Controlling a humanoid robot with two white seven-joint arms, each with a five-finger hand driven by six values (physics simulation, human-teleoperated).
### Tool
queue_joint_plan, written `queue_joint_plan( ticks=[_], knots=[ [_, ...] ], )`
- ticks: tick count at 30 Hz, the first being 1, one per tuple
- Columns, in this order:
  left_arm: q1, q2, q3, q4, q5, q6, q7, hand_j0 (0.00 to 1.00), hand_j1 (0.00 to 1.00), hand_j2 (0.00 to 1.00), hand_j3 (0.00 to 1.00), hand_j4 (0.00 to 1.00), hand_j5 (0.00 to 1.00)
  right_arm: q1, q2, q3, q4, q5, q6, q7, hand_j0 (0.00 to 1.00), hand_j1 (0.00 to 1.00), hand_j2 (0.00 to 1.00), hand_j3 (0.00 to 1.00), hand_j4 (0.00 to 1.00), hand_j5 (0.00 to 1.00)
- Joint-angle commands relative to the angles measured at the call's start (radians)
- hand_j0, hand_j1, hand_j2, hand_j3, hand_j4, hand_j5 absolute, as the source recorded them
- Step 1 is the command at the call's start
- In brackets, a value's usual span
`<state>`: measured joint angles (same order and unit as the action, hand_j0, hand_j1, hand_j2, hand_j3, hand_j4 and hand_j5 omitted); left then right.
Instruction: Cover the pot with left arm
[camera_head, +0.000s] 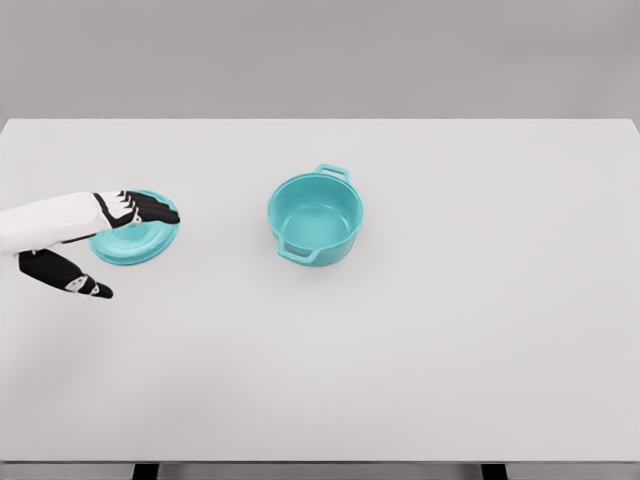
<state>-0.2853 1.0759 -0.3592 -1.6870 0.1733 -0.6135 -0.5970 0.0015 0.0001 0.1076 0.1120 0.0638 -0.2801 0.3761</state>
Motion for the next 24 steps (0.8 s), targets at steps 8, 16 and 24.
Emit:
queue_joint_plan(
  ticks=[8,16,24],
  knots=[
    [-0.153,-0.108,-0.116,0.182,0.012,0.003,0.000,1.00,1.00,1.00,1.00,1.00,1.00,0.002,0.000,0.000,0.000,0.001,-0.001,0.001,1.00,1.00,1.00,1.00,1.00,1.00],
    [-0.144,-0.145,-0.055,0.213,0.012,0.003,0.011,1.00,1.00,1.00,1.00,1.00,1.00,0.002,0.000,0.000,0.000,0.001,-0.001,0.001,1.00,1.00,1.00,1.00,1.00,1.00],
    [-0.178,-0.214,-0.133,0.466,0.086,0.003,0.097,1.00,1.00,1.00,1.00,1.00,1.00,0.002,0.000,0.000,0.000,0.001,-0.001,0.001,1.00,1.00,1.00,1.00,1.00,1.00]
  ],
)
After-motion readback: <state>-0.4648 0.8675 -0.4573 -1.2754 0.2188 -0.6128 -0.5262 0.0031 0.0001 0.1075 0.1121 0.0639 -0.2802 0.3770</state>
